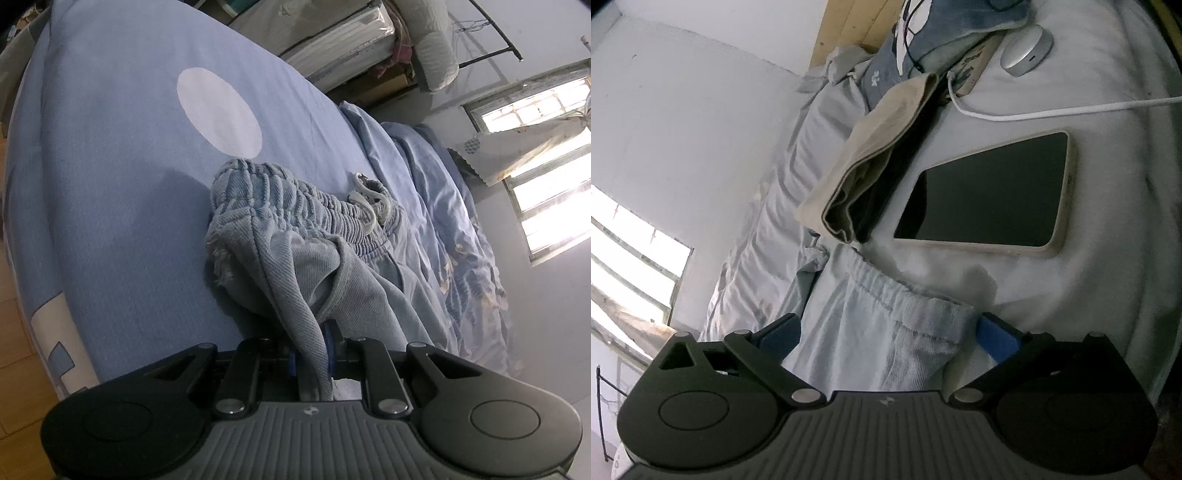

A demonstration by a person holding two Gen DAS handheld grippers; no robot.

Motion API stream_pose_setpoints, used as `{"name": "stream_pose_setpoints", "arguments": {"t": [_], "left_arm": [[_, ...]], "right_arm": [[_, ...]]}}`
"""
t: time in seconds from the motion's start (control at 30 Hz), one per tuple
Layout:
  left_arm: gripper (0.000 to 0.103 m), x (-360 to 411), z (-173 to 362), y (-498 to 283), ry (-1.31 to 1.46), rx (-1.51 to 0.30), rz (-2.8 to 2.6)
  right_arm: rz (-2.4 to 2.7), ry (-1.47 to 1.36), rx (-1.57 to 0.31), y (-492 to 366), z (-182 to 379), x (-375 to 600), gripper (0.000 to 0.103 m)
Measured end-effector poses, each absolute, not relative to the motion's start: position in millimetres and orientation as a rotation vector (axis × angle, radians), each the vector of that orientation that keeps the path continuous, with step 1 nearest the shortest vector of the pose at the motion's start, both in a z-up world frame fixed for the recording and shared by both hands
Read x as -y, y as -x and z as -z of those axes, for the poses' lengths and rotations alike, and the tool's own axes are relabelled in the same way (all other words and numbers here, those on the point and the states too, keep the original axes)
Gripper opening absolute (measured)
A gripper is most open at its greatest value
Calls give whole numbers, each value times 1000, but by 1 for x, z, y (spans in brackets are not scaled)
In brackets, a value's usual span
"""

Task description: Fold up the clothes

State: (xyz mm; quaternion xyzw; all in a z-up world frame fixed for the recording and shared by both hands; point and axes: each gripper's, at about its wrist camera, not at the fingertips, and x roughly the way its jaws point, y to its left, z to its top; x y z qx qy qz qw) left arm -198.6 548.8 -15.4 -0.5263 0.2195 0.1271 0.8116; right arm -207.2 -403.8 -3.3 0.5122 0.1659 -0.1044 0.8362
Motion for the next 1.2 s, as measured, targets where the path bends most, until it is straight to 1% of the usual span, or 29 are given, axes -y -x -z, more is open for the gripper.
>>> {"name": "stream_pose_setpoints", "arguments": {"t": [0.13,0.2,0.23,0.37,0.43,0.47,0.5,0.53,0.6,0.63,0.67,0.73,0.77,0.8,0.87,1.0,1.2], "left_arm": [[13,-549,15,199,1124,-469,-269],[13,-549,15,199,1122,-469,-270],[13,-548,15,199,1121,-469,-270],[13,-548,16,199,1124,-466,-272],[13,-549,15,199,1124,-468,-270],[13,-549,16,199,1123,-468,-267],[13,-549,16,199,1123,-468,-265],[13,-550,16,199,1123,-468,-263],[12,-550,17,200,1123,-467,-258],[12,-551,17,200,1126,-468,-257],[11,-551,17,201,1129,-469,-255],[8,-552,15,202,1131,-467,-259],[5,-551,13,203,1128,-462,-263],[4,-551,10,204,1126,-454,-268],[2,-550,4,207,1124,-437,-276],[2,-548,-11,215,1103,-401,-272],[1,-547,-32,235,1101,-339,-278]], "right_arm": [[152,-1112,-372,207,0,397,103],[75,-1154,-387,206,3,394,96],[31,-1173,-405,204,5,391,96],[21,-1049,-451,196,1,374,95],[41,-1057,-443,195,2,376,92],[61,-1067,-437,195,2,378,84],[83,-1073,-438,196,3,381,74],[107,-1078,-441,198,4,383,69],[140,-1074,-459,200,5,384,52],[155,-1054,-471,200,5,382,48],[170,-1024,-487,199,3,380,42],[207,-958,-525,195,-2,375,28],[223,-940,-542,195,-3,375,15],[237,-929,-558,196,-5,376,11],[257,-887,-574,198,-12,375,9],[285,-817,-585,206,-30,373,4],[297,-742,-590,221,-52,368,2]]}}
